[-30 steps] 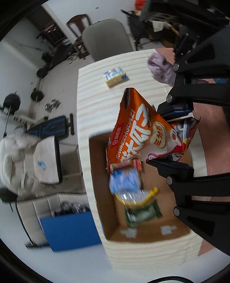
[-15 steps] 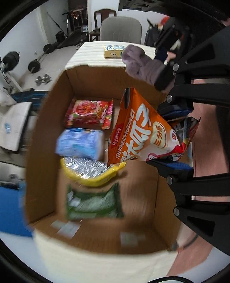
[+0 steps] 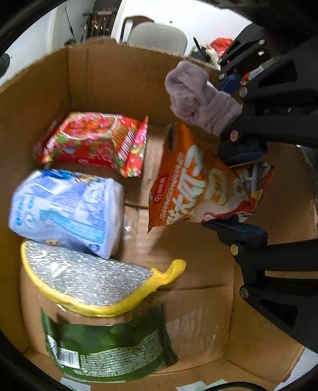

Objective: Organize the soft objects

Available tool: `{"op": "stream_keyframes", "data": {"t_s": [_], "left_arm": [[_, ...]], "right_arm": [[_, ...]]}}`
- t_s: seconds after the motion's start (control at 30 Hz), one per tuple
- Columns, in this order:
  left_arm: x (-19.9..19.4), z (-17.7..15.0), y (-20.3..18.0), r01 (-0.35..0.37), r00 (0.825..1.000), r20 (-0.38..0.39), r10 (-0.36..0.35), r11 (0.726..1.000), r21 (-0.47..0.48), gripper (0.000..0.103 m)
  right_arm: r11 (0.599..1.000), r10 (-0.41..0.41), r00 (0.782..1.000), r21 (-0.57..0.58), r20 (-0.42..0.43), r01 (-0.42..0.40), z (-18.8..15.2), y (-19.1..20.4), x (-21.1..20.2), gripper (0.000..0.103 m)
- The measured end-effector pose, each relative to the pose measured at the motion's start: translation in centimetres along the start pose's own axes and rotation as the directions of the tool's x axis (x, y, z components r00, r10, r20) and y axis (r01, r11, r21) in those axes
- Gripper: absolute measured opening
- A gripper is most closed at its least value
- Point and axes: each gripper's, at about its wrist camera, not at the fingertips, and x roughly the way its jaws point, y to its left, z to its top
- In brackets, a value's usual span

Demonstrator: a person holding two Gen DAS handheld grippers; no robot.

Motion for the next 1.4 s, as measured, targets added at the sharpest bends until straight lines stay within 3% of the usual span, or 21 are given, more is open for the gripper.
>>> {"op": "stream_keyframes", "data": {"t_s": [0.1,0.13,0.27,0.33,0.43,0.47,0.57,0.67,0.8,0.97,1.1,1.23,1.4], "left_arm": [[0.0,-0.3,-0.7,-0.043,0.999,0.008,0.043,0.999,0.009,0.043],[-0.2,-0.5,-0.9,-0.070,0.997,0.018,0.069,0.997,0.018,0.044],[-1.5,-1.5,-2.1,-0.136,0.988,0.074,0.132,0.990,0.050,0.064],[-2.2,-2.0,-2.6,-0.149,0.985,0.096,0.144,0.988,0.050,0.068],[-4.0,-3.0,-3.0,-0.170,0.975,0.152,0.162,0.984,0.043,0.086],[-4.5,-3.4,-3.1,-0.180,0.970,0.172,0.170,0.983,0.041,0.091],[-6.6,-4.8,-3.9,-0.225,0.946,0.248,0.210,0.974,0.033,0.099],[-8.1,-7.7,-4.0,-0.257,0.919,0.319,0.233,0.966,0.036,0.100],[-11.3,-9.8,-2.9,-0.314,0.866,0.416,0.278,0.949,0.020,0.101],[-12.7,-11.8,-1.9,-0.330,0.833,0.475,0.285,0.944,0.014,0.101],[-14.1,-13.8,-1.5,-0.376,0.773,0.550,0.316,0.926,-0.002,0.101],[-15.1,-16.4,-1.5,-0.392,0.739,0.596,0.314,0.920,0.002,0.101],[-16.8,-19.6,-1.9,-0.369,0.717,0.639,0.276,0.929,0.012,0.101]], "right_arm": [[1.000,-0.012,1.000,0.002,-0.004,0.012,0.0,-0.2,0.0,0.050],[1.000,-0.031,0.999,0.000,0.008,0.031,-0.1,-0.3,-0.3,0.061],[1.000,0.000,1.000,0.005,0.015,-0.001,-0.4,-0.5,-1.0,0.076],[1.000,0.011,1.000,0.016,0.022,-0.012,-0.6,-0.6,-1.4,0.078],[1.000,0.016,0.999,0.024,0.030,-0.017,-1.0,-0.9,-2.1,0.080],[1.000,0.010,0.999,0.026,0.035,-0.011,-1.1,-1.0,-2.5,0.087],[1.000,0.009,0.998,0.028,0.065,-0.011,-2.0,-0.3,-4.4,0.096],[0.999,0.006,0.995,0.040,0.099,-0.010,-3.5,-0.6,-5.6,0.103],[0.999,-0.009,0.990,0.054,0.143,0.001,-5.3,-0.7,-7.1,0.103],[0.998,-0.012,0.981,0.061,0.191,0.001,-7.2,0.1,-9.2,0.103],[0.998,-0.027,0.968,0.067,0.249,0.010,-9.2,0.6,-11.0,0.103],[0.997,-0.034,0.951,0.078,0.307,0.010,-11.2,1.2,-12.7,0.103],[0.997,-0.034,0.925,0.077,0.378,0.005,-14.3,1.7,-15.5,0.103]]}}
